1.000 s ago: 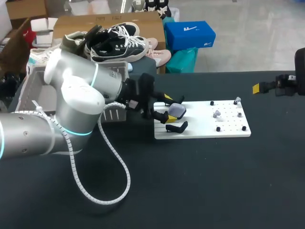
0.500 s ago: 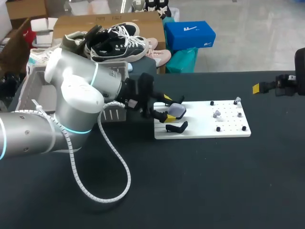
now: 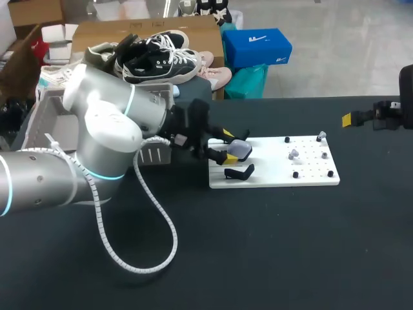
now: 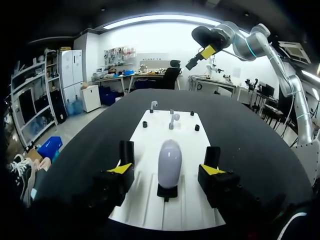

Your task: Pick up each earbud case from the left stands, insert the matching earbuds, close the lid, and place the case in the box.

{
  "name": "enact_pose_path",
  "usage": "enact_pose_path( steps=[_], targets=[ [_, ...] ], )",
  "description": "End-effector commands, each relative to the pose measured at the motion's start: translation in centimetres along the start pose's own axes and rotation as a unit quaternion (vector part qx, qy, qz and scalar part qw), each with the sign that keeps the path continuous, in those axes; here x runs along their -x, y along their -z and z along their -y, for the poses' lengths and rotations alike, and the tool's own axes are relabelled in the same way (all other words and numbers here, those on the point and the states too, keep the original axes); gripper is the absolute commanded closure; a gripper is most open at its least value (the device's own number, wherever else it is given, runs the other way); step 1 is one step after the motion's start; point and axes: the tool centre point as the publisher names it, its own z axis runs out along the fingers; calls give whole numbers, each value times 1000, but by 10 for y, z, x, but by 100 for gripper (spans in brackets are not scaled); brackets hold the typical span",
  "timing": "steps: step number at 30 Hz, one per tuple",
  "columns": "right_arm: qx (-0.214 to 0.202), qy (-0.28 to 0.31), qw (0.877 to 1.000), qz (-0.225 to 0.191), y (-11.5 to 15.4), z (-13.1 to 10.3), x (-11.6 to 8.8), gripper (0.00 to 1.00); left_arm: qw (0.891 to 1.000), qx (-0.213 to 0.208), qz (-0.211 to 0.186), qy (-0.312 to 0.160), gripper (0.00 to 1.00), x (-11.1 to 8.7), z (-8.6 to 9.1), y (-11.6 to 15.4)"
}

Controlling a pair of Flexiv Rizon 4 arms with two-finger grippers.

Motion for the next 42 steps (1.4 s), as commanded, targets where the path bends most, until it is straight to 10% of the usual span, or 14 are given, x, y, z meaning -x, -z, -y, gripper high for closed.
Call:
enact_pose_path(
  steps=[1, 13, 42],
  targets=[
    [2, 1, 1000, 0, 1, 1, 0, 0, 1000, -3, -1, 1, 15, 0, -2, 1],
    [2, 1, 1000, 0, 1, 1, 0, 0, 1000, -11, -2, -2, 46, 1, -5, 2],
    [2, 1, 1000, 0, 1, 1, 0, 0, 999, -28, -1, -16, 44, 3, 7, 3]
  ],
)
